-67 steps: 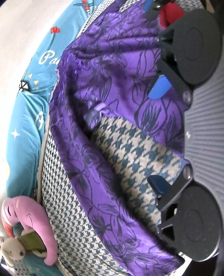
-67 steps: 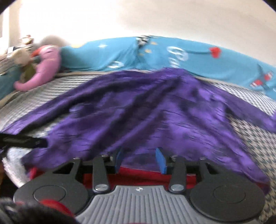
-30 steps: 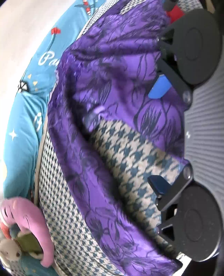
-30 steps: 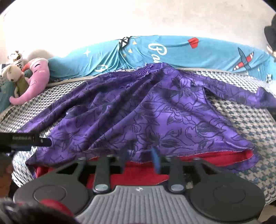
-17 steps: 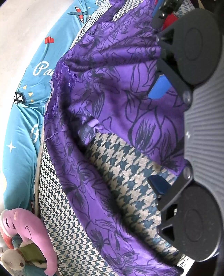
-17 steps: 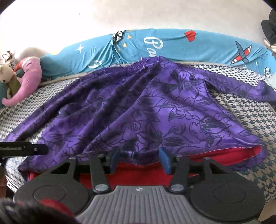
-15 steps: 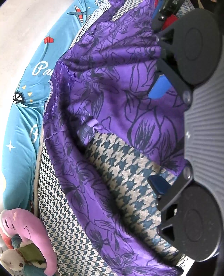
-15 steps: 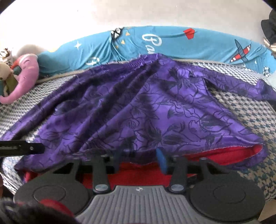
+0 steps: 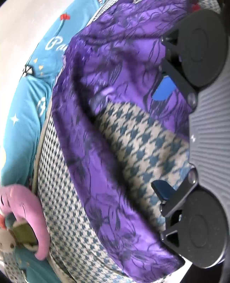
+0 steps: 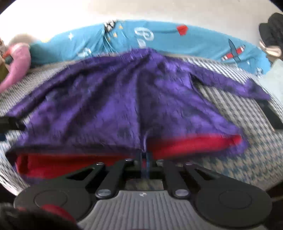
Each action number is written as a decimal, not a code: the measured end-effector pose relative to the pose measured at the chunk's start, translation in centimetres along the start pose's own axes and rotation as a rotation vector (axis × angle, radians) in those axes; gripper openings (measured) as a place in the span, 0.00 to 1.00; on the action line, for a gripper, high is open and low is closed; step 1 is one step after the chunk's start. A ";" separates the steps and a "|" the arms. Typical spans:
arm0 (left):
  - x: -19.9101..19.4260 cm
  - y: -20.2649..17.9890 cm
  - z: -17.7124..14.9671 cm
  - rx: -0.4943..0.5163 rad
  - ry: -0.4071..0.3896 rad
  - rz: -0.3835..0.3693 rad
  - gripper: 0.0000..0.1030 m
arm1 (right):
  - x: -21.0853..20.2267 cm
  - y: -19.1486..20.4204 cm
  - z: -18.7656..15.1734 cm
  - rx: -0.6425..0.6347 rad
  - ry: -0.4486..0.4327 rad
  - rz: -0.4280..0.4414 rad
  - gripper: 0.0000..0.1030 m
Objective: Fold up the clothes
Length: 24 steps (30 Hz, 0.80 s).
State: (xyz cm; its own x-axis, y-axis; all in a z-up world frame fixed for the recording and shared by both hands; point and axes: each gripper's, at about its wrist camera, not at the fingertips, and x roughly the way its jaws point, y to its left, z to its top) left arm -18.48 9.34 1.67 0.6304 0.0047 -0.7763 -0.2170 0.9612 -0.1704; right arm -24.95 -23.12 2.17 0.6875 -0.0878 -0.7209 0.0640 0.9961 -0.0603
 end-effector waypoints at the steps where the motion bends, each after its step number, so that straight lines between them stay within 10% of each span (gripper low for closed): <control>1: 0.0 0.2 0.1 -0.006 0.000 0.007 0.98 | -0.1 -0.1 -0.3 0.003 0.002 -0.017 0.03; 8: 0.3 -0.4 -0.2 0.024 0.033 -0.010 0.98 | -2.2 0.4 0.8 0.008 -0.170 0.074 0.04; 24: 0.6 0.7 1.8 -0.011 -0.006 0.001 0.96 | -1.5 6.7 2.2 -0.221 -0.139 0.307 0.22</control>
State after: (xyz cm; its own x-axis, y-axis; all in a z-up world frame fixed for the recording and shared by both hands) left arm -16.93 10.53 2.12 0.6345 0.0074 -0.7729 -0.2260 0.9580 -0.1763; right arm -23.97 -16.30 4.37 0.7426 0.2292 -0.6293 -0.3062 0.9519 -0.0146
